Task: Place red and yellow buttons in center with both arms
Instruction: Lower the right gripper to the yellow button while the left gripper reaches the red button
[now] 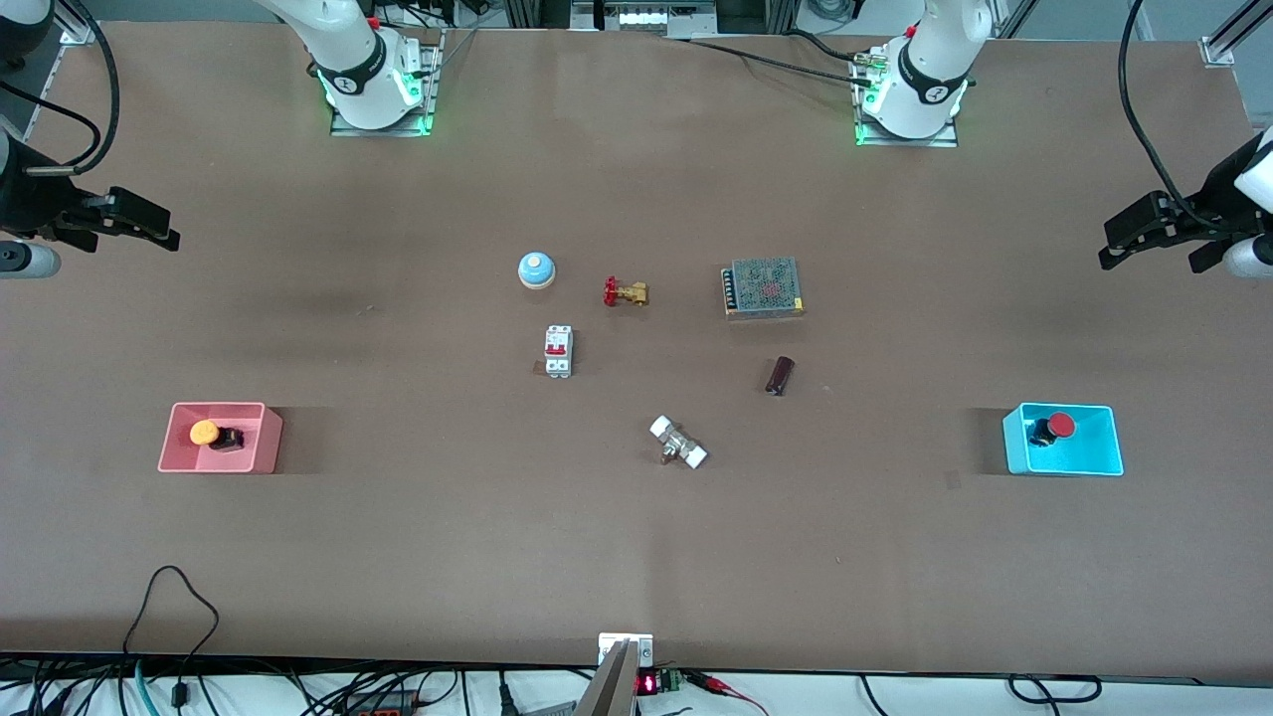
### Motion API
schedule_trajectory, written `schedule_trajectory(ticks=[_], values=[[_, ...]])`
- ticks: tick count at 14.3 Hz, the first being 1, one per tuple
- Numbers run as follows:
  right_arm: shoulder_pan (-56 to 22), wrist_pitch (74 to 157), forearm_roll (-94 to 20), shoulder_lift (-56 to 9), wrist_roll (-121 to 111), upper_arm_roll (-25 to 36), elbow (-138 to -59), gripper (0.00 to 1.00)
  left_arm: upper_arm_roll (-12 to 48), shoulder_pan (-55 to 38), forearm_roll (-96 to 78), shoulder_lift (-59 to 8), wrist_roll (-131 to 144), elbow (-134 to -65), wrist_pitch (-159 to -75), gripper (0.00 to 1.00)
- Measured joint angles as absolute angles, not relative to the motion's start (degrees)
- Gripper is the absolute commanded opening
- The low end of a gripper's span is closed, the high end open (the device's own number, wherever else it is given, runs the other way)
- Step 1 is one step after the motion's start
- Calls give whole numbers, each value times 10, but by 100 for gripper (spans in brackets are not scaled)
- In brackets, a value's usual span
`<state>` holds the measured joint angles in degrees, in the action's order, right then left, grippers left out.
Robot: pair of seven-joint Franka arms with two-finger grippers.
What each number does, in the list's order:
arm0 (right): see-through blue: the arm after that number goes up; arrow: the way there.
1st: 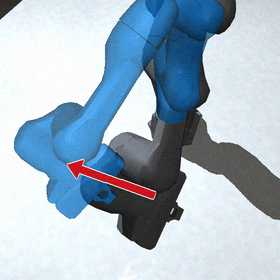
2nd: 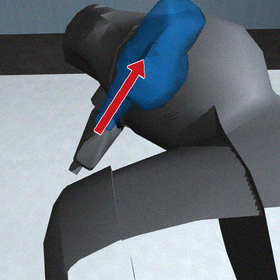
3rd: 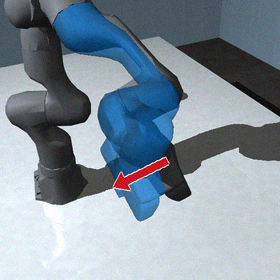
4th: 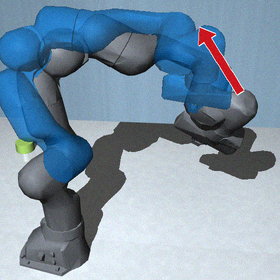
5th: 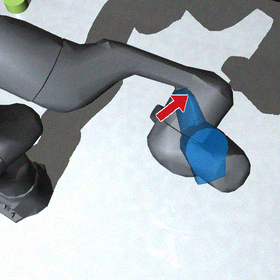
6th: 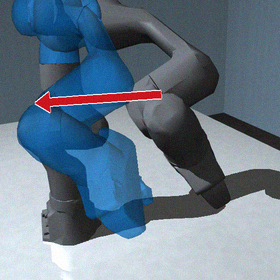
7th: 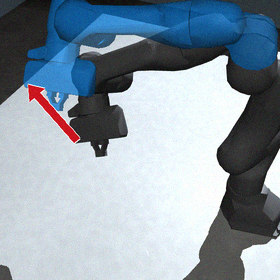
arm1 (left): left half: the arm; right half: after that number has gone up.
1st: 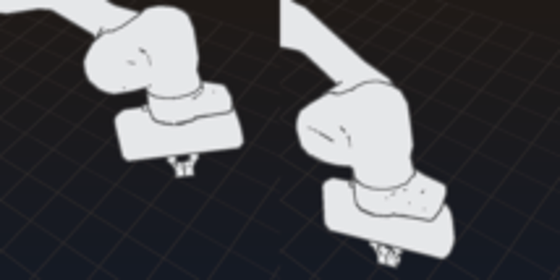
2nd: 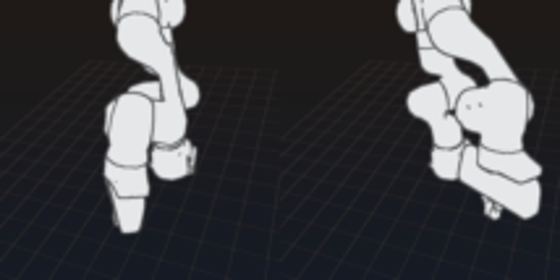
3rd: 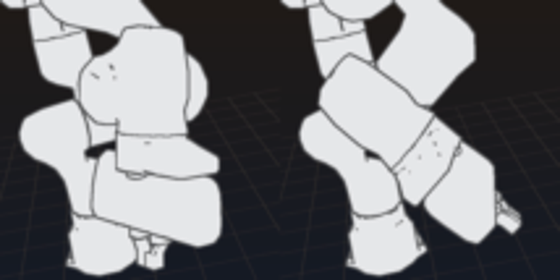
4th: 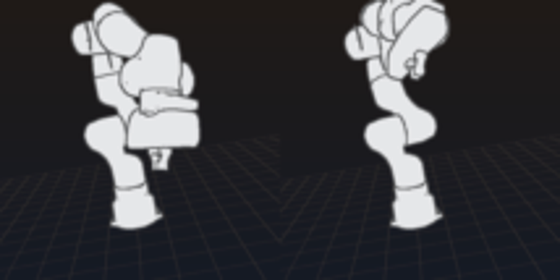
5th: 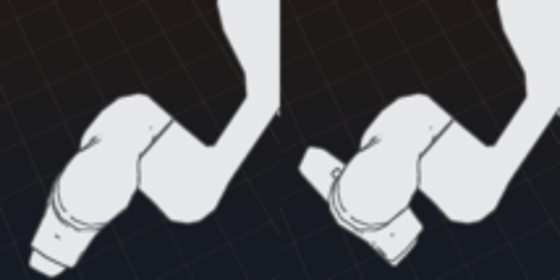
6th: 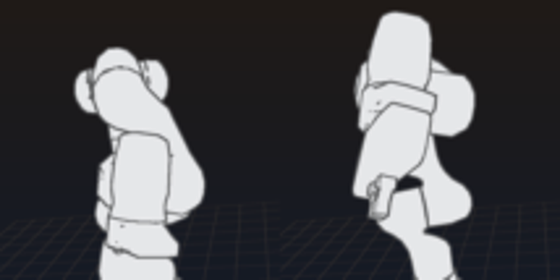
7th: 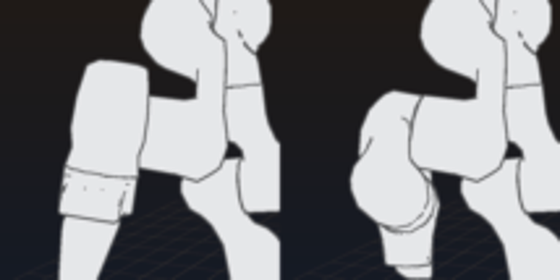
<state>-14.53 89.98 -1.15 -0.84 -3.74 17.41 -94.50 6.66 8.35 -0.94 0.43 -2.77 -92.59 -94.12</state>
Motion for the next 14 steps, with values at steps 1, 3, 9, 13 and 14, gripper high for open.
schedule_trajectory(ticks=[1, 3, 9, 13, 14], values=[[-145, 899, -11, -8, -37, 174, -945, 100, 67, 84, -9, 4, -28, -926, -941, 100], [-145, 898, -11, -8, -37, 174, -945, 100, 67, 84, -9, 4, -28, -926, -941, 100], [-145, 917, 9, -15, -36, 174, -954, 100, 66, 85, -9, 3, -28, -927, -942, 100], [-143, 993, 11, -76, -36, 175, -966, 100, 61, 94, -9, -29, -27, -927, -946, 100], [-142, 1011, 11, -97, -36, 175, -967, 100, 60, 98, -9, -43, -27, -927, -948, 100]])
